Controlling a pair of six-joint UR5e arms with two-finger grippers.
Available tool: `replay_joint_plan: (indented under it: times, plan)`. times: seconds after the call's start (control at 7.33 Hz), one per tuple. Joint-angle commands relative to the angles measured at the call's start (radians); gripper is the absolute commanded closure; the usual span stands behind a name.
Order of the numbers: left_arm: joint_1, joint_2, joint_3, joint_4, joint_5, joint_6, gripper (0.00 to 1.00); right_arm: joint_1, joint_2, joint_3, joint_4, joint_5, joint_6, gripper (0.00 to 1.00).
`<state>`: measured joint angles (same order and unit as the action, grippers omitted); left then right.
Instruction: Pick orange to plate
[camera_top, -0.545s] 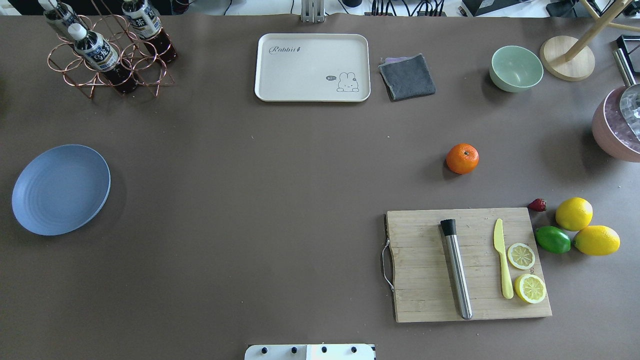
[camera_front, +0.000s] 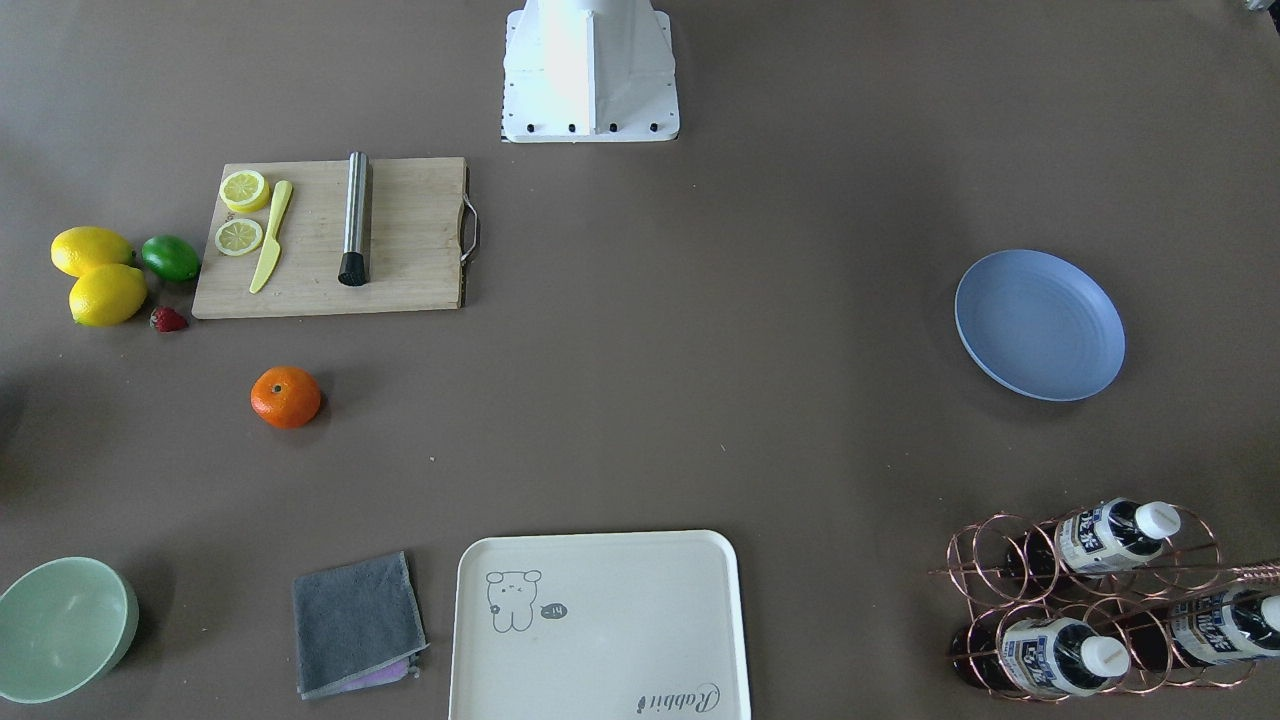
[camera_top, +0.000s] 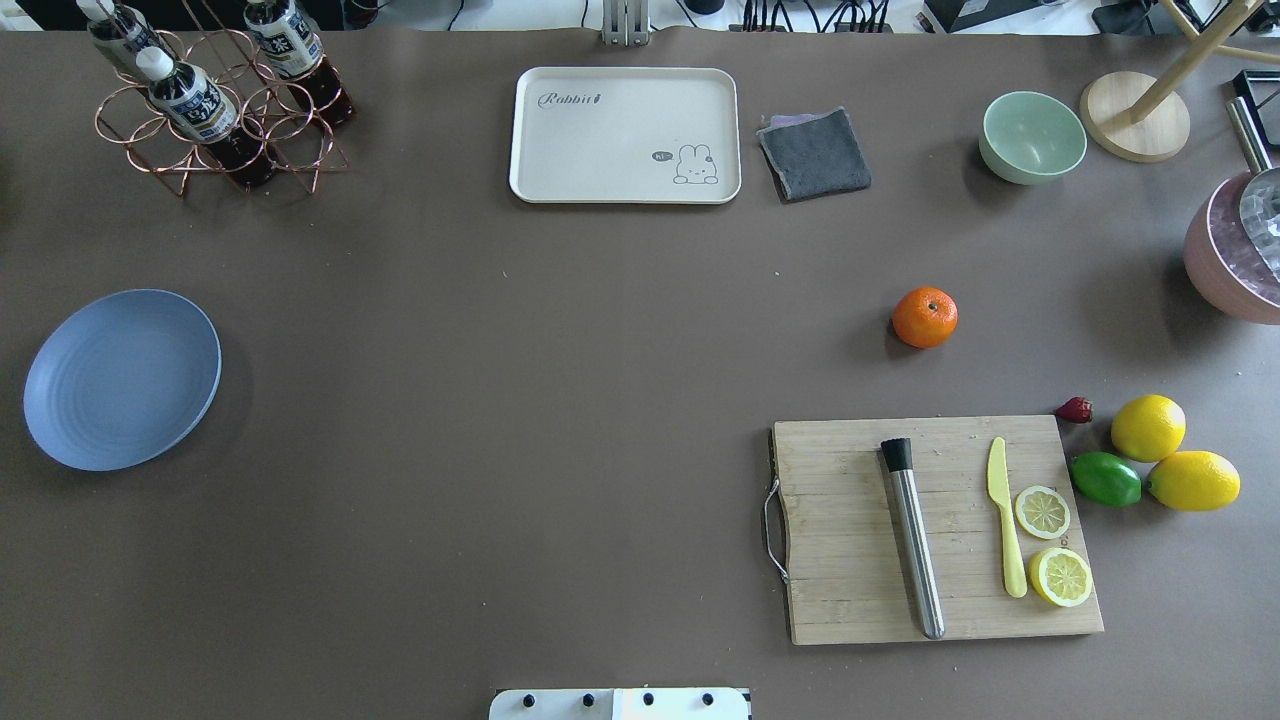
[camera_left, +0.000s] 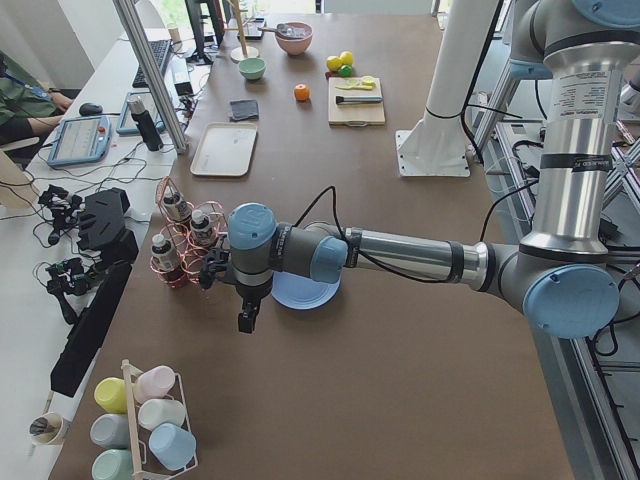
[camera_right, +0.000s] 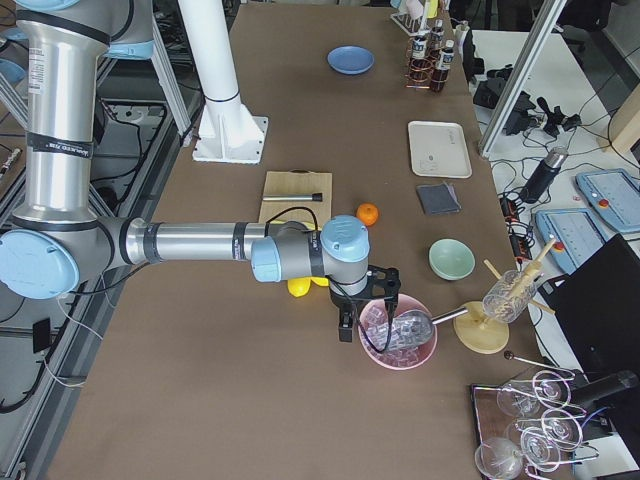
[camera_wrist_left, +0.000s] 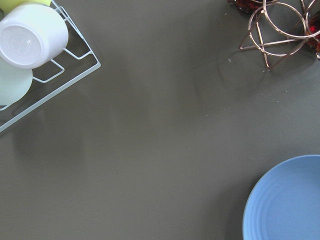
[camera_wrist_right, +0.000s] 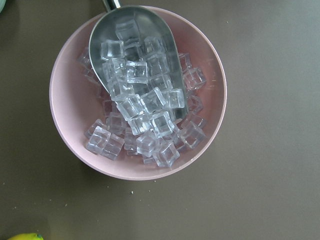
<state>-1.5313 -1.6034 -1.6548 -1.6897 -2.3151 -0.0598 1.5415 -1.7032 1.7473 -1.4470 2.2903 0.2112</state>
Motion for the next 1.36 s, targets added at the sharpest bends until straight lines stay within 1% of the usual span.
replay_joint_plan:
  times: [0.0, 0.27, 0.41, 0.55, 0.68, 0.82, 0.95, 1.23]
  plan:
    - [-0.001, 0.002, -0.02, -0.007, -0.009, 0.008, 0.01, -0.004, 0.01, 0.003, 0.003, 0.004, -0.003, 0.0]
    - [0.008, -0.021, -0.029, -0.022, -0.001, 0.008, 0.01, -0.004, 0.017, 0.012, 0.008, 0.005, 0.007, 0.0]
    - [0.013, 0.015, -0.037, -0.139, 0.002, 0.021, 0.01, -0.004, 0.017, 0.012, 0.008, 0.006, 0.007, 0.0]
    - [0.02, 0.069, -0.022, -0.277, 0.003, 0.037, 0.01, -0.004, 0.007, 0.015, 0.014, 0.003, 0.007, 0.0]
    - [0.02, 0.08, -0.004, -0.301, 0.003, 0.022, 0.01, -0.004, 0.005, 0.014, 0.016, -0.002, 0.004, 0.0]
    - [0.02, 0.079, 0.009, -0.298, 0.0, 0.015, 0.01, -0.004, 0.004, 0.009, 0.014, 0.003, 0.005, 0.0]
    - [0.019, 0.085, 0.042, -0.304, 0.002, 0.012, 0.01, -0.004, -0.004, 0.011, 0.014, 0.006, 0.004, 0.0]
    - [0.004, 0.109, 0.024, -0.311, -0.001, 0.018, 0.01, -0.004, -0.03, 0.008, 0.055, 0.005, -0.001, 0.0]
